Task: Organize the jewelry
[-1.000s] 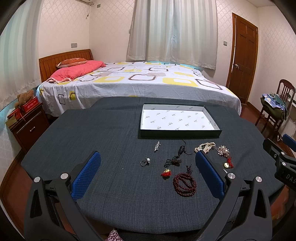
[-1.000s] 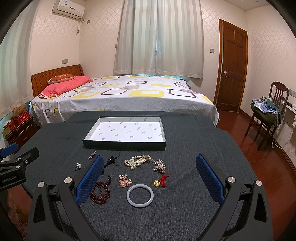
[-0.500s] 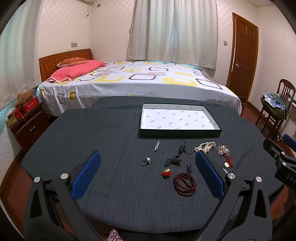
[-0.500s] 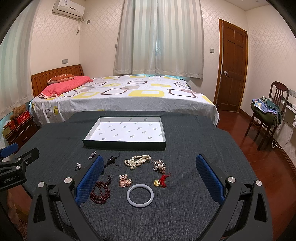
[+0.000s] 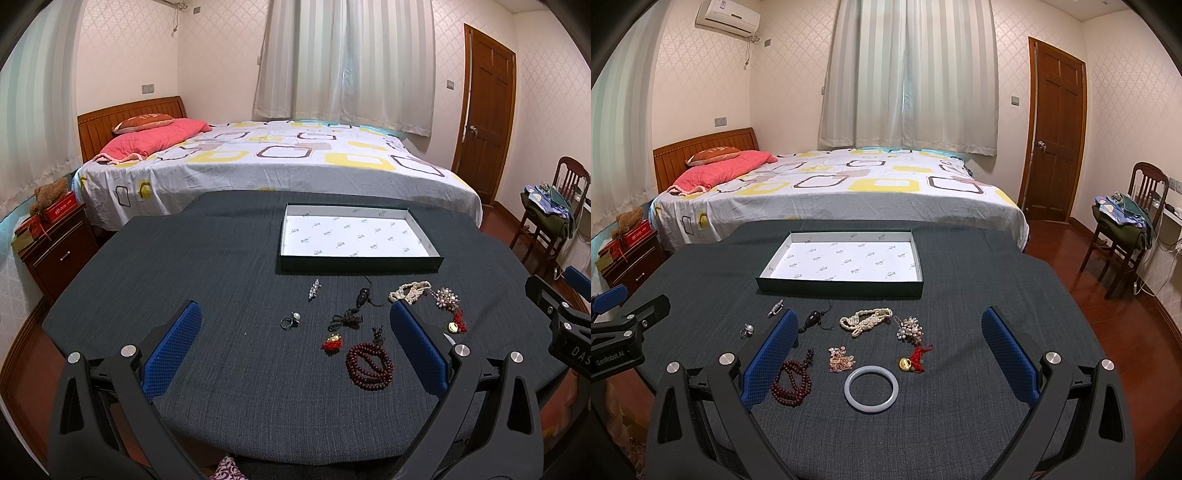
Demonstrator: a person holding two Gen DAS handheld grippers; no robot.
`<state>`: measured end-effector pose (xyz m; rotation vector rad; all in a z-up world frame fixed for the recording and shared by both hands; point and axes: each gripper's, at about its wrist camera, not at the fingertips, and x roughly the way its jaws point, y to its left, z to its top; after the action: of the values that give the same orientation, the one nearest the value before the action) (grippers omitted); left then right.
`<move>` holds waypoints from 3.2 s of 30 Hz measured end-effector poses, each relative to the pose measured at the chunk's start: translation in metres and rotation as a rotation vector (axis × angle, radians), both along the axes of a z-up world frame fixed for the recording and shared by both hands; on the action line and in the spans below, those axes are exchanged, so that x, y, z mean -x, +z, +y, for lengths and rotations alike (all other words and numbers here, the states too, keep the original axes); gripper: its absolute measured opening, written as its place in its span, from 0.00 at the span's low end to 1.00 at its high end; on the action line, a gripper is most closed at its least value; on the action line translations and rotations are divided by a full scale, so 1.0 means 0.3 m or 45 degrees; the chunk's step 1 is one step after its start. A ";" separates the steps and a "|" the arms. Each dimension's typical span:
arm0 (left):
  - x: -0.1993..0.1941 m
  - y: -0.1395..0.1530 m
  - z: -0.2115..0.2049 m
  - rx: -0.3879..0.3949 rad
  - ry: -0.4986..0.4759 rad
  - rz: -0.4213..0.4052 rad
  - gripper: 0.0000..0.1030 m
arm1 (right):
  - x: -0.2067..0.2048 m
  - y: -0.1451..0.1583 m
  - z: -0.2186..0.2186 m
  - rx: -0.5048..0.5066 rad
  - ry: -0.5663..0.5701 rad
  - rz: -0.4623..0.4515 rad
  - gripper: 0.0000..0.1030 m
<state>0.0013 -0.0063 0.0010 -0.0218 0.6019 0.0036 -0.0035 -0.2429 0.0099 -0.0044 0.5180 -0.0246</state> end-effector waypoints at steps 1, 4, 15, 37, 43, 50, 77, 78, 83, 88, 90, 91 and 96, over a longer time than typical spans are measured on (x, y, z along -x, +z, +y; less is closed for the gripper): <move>0.008 0.005 0.001 -0.003 -0.001 -0.006 0.97 | 0.000 0.000 0.000 0.000 0.000 0.000 0.94; 0.008 0.006 -0.001 -0.004 0.000 -0.006 0.97 | 0.000 0.000 0.000 0.000 -0.001 0.000 0.94; 0.009 0.008 -0.006 -0.005 -0.002 -0.005 0.97 | -0.001 0.000 0.000 -0.001 0.000 0.001 0.94; 0.005 0.005 -0.002 -0.006 -0.003 -0.004 0.97 | -0.009 -0.017 0.003 -0.004 0.002 0.005 0.94; -0.011 -0.088 -0.005 -0.013 -0.008 0.013 0.97 | -0.035 -0.064 -0.004 -0.019 0.001 0.015 0.94; -0.097 -0.230 -0.015 -0.019 -0.031 0.145 0.97 | -0.093 -0.210 -0.037 -0.051 -0.017 0.110 0.94; -0.286 -0.531 -0.086 0.017 -0.121 0.437 0.97 | -0.262 -0.556 0.011 -0.051 0.071 0.421 0.93; -0.285 -0.530 -0.090 0.015 -0.124 0.437 0.97 | -0.261 -0.554 0.005 -0.058 0.073 0.420 0.93; -0.283 -0.521 -0.118 0.034 -0.147 0.445 0.97 | -0.247 -0.541 0.013 -0.040 0.109 0.391 0.66; -0.271 -0.511 -0.174 0.001 -0.185 0.427 0.97 | -0.241 -0.542 0.001 -0.050 0.118 0.399 0.66; -0.267 -0.510 -0.200 -0.008 -0.206 0.426 0.97 | -0.234 -0.539 -0.014 -0.062 0.108 0.400 0.66; -0.266 -0.510 -0.218 -0.020 -0.219 0.424 0.97 | -0.231 -0.537 -0.023 -0.069 0.103 0.397 0.66; -0.272 -0.531 -0.271 -0.072 -0.242 0.416 0.97 | -0.220 -0.535 -0.064 -0.091 0.072 0.394 0.66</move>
<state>0.0829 -0.0875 -0.1583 0.0925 0.9283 -0.1629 0.0626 -0.2620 -0.1505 0.0475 0.8278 0.0504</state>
